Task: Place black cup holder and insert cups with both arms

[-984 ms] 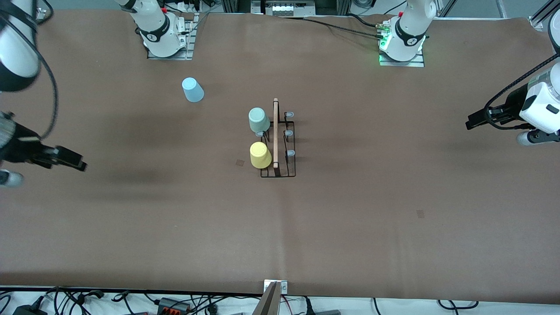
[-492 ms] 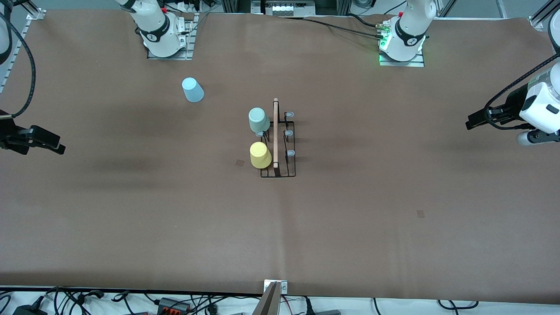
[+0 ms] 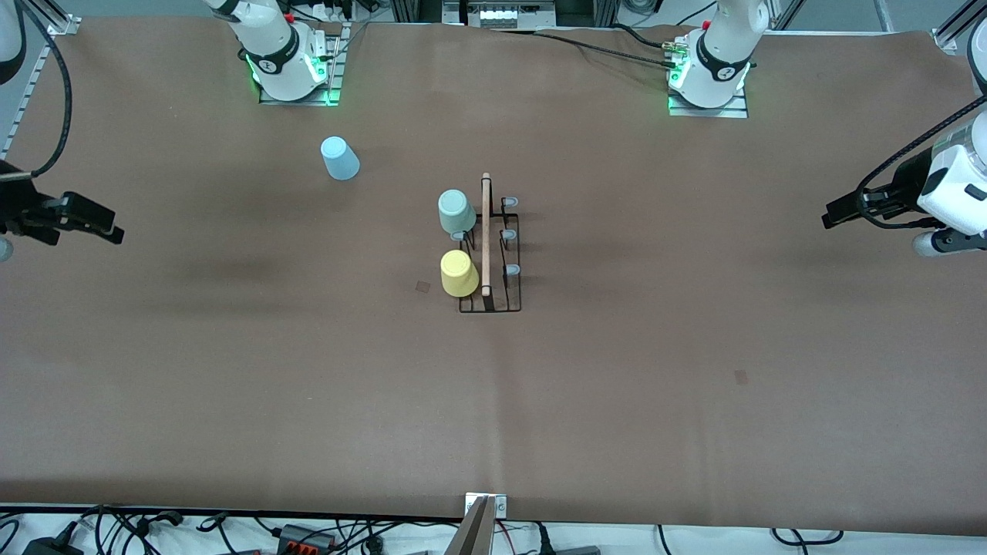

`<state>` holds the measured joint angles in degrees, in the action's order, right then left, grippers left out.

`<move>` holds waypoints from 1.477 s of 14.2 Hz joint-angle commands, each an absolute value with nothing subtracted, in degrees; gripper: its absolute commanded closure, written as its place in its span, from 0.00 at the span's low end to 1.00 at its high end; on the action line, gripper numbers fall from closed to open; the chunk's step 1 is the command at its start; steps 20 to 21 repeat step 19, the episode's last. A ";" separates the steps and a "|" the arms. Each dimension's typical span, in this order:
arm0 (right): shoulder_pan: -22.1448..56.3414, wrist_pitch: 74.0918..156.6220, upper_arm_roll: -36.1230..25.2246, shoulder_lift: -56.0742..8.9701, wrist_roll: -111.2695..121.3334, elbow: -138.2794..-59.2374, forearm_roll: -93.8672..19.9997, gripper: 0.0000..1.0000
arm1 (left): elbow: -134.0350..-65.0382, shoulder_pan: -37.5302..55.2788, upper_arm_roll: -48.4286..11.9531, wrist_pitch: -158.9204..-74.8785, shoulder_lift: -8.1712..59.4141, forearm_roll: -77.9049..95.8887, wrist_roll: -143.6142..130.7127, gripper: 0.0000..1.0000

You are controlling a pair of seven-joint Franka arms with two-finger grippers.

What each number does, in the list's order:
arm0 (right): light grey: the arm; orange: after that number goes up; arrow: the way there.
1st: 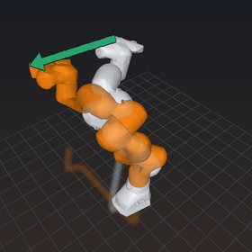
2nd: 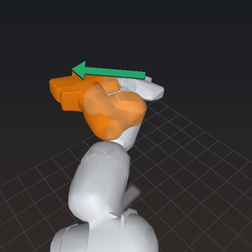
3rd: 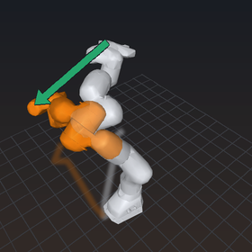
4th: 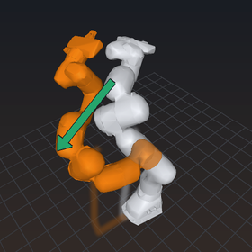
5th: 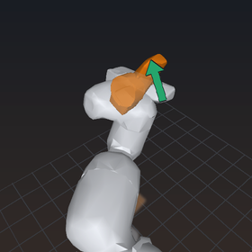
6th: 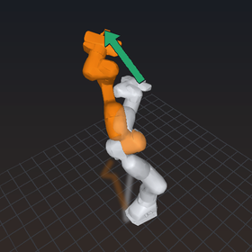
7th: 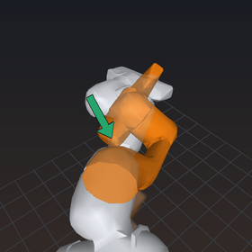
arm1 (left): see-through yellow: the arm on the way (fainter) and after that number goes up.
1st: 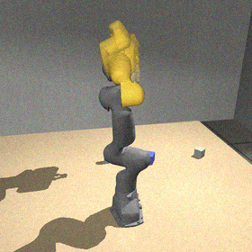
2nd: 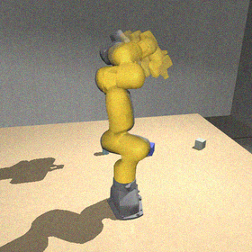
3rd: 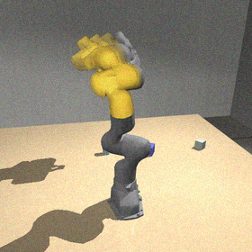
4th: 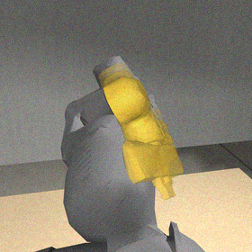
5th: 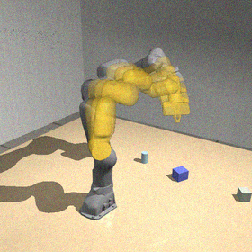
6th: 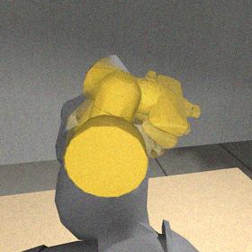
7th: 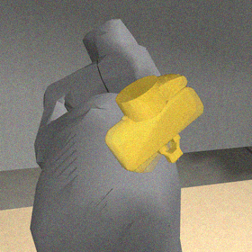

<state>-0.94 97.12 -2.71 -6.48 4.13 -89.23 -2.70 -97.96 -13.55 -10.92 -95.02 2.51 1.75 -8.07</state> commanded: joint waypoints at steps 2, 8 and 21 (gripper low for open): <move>-0.97 100.63 -2.20 0.08 1.93 -98.34 -0.62 0.00 | -97.03 -13.71 -10.99 -94.57 2.72 0.35 -8.17 0.00; -0.09 97.31 -2.29 0.35 2.02 -97.12 0.88 0.00 | -97.03 -13.71 -10.99 -94.66 2.72 0.35 -8.17 0.00; 0.09 96.50 -2.29 1.05 2.29 -97.29 0.88 0.00 | -96.94 -13.71 -10.99 -94.57 2.81 0.35 -8.17 0.00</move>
